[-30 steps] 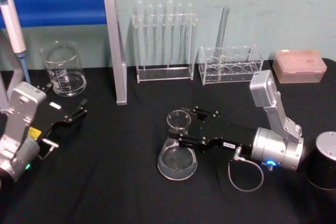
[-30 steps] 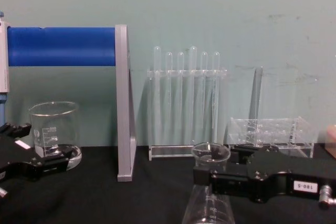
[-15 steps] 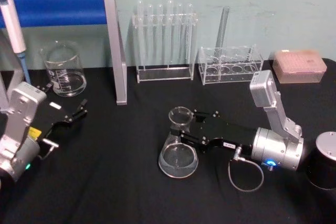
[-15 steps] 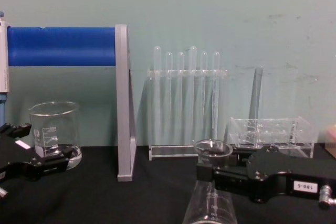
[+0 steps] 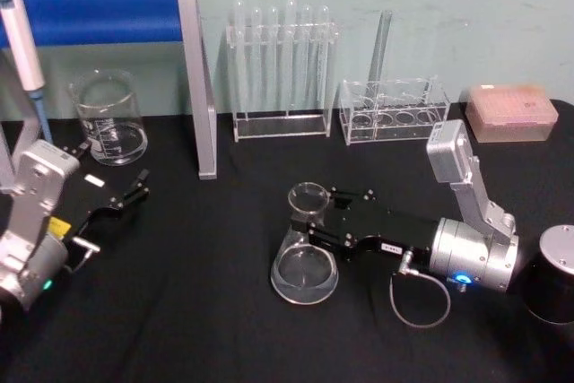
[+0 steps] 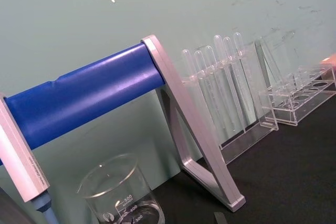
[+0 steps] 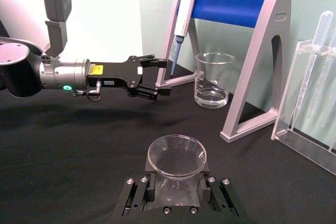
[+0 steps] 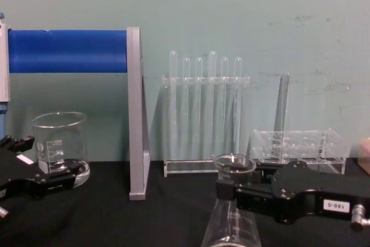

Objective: Grasp the erlenmeyer flask with one hand, shake it three times, then place it back.

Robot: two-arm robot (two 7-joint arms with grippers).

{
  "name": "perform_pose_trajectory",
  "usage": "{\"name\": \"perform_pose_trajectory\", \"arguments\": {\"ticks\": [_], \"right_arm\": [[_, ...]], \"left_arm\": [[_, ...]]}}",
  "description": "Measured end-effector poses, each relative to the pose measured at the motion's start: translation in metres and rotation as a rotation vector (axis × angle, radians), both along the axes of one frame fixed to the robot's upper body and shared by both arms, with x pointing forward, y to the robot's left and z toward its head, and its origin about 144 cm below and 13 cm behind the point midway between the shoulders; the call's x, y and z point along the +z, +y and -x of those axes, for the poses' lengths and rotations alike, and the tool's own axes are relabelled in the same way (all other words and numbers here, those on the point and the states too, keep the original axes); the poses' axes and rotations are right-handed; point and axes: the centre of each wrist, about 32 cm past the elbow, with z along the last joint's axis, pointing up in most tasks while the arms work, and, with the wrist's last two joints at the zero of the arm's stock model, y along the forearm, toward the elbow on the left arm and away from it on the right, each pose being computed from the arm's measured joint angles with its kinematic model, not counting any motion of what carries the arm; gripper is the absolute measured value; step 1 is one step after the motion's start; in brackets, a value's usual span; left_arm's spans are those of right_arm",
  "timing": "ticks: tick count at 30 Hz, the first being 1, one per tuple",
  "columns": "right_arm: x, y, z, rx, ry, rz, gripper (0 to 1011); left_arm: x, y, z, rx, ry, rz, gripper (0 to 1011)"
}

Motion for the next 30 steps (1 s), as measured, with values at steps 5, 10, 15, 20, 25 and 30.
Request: {"name": "perform_pose_trajectory", "arguments": {"ticks": [5,10,15,20,25,30], "right_arm": [[0.001,0.0,0.0,0.0,-0.003,0.001,456],[0.012,0.002,0.005,-0.009,-0.036,-0.017,456],[0.024,0.004,0.012,-0.05,-0.065,-0.042,456],[0.038,0.005,0.024,-0.155,-0.096,-0.08,456],[0.046,0.008,0.036,-0.276,-0.122,-0.12,456],[0.048,0.013,0.051,-0.409,-0.175,-0.112,456]], "left_arm": [[0.0,0.0,0.0,0.0,0.0,0.0,1001],[0.0,0.0,0.0,0.0,0.0,0.0,1001],[0.0,0.0,0.0,0.0,0.0,0.0,1001],[0.0,0.0,0.0,0.0,0.0,0.0,1001],[0.0,0.0,0.0,0.0,0.0,0.0,1001],[0.0,0.0,0.0,0.0,0.0,0.0,1001]]}}
